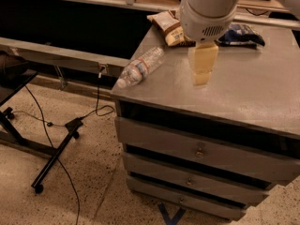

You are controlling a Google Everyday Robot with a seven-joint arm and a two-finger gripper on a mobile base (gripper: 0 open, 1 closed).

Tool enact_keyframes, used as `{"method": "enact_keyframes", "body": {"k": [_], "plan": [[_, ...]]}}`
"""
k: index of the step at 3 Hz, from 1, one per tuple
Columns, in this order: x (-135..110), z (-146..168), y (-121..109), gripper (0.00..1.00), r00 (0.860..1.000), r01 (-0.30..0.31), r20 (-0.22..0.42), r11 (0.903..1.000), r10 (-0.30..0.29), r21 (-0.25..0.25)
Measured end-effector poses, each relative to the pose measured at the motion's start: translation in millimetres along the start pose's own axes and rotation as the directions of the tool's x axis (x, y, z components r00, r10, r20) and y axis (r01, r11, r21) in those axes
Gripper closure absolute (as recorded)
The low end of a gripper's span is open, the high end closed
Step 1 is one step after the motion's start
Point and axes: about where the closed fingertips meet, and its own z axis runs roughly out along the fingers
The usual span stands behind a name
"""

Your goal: Pick water bottle

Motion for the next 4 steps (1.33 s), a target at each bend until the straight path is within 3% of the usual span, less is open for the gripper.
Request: {"method": "enact_keyframes", "body": {"k": [1,2,3,4], "plan": [[-3,17,-18,0.00,0.995,0.095,0.001,0.9954,-0.095,-0.015],[-13,58,-51,0.00,0.969,0.247,0.023,0.9676,-0.246,-0.051],[-32,99,-77,0.00,0.923,0.383,0.056,0.9193,-0.380,-0.089],[-45,136,-94,0.00,0.887,0.458,0.137,0.8788,-0.441,-0.134]]}}
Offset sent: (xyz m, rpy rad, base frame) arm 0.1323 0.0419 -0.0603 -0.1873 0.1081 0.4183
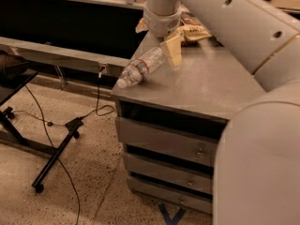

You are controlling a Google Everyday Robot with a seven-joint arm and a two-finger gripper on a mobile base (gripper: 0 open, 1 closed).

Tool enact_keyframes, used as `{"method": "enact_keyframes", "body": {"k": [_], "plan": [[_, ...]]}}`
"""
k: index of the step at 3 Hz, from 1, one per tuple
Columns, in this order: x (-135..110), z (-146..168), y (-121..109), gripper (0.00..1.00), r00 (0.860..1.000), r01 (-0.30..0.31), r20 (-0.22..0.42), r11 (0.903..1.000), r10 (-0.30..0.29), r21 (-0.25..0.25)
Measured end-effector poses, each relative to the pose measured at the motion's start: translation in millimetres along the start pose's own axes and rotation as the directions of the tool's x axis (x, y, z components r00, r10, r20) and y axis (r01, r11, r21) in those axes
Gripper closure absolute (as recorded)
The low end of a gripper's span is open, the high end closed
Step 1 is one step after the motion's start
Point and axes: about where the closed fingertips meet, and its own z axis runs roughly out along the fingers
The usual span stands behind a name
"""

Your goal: Pick water bottle

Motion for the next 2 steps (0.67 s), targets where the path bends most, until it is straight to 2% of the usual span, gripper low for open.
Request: {"method": "enact_keyframes", "body": {"k": [1,2], "plan": [[-13,25,-18,0.00,0.995,0.080,0.059,0.9961,-0.078,-0.038],[-27,47,-26,0.14,0.987,0.141,0.092,0.9871,-0.134,-0.075]]}}
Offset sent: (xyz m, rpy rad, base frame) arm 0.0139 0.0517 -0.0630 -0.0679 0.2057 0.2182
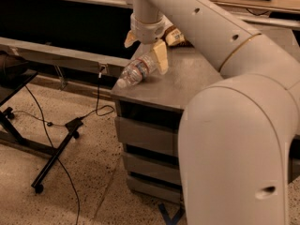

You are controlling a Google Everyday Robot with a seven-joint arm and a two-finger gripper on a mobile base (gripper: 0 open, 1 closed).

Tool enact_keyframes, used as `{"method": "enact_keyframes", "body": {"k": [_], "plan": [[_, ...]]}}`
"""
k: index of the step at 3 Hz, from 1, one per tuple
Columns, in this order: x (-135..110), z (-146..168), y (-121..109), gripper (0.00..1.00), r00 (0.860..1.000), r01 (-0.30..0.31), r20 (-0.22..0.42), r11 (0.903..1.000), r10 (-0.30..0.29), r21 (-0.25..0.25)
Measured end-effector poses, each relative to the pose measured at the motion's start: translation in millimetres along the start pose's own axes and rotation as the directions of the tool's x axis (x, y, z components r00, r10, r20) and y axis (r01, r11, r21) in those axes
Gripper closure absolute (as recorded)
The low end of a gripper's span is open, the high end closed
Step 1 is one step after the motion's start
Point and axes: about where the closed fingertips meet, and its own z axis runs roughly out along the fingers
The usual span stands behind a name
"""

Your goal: Pick water bottle

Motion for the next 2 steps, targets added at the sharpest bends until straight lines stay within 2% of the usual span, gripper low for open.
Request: {"method": "enact_keyframes", "body": {"k": [1,2], "plan": [[-6.8,18.6,-5.9,0.44,0.999,0.043,0.017,0.9986,-0.042,-0.030],[-7.6,16.1,-9.2,0.68,0.998,0.034,0.052,0.9994,-0.033,-0.010]]}}
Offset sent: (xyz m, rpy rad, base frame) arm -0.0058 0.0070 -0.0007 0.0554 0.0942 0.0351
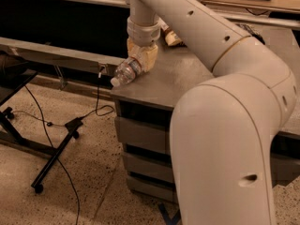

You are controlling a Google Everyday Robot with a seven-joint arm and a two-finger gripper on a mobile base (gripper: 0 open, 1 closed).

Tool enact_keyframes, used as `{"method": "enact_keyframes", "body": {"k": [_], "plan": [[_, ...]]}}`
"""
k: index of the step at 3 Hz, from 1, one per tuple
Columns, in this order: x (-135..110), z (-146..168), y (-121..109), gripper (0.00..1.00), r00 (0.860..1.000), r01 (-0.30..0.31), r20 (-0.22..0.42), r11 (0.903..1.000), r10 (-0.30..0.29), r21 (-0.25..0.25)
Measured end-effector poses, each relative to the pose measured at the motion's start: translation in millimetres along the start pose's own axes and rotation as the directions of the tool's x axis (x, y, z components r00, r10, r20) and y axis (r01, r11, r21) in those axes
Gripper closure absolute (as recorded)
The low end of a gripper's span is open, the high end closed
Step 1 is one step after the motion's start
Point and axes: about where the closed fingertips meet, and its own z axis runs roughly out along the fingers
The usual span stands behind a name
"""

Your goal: Pick water bottle

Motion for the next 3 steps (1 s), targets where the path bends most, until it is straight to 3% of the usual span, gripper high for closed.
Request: {"method": "enact_keyframes", "body": {"k": [1,2,3], "plan": [[7,-20,5,0.92,0.994,-0.057,0.101,0.9959,0.050,0.071],[14,-87,4,1.00,0.957,-0.157,0.277,0.9511,0.081,0.266],[21,-131,9,1.00,0.939,-0.216,0.333,0.9051,0.089,0.366]]}}
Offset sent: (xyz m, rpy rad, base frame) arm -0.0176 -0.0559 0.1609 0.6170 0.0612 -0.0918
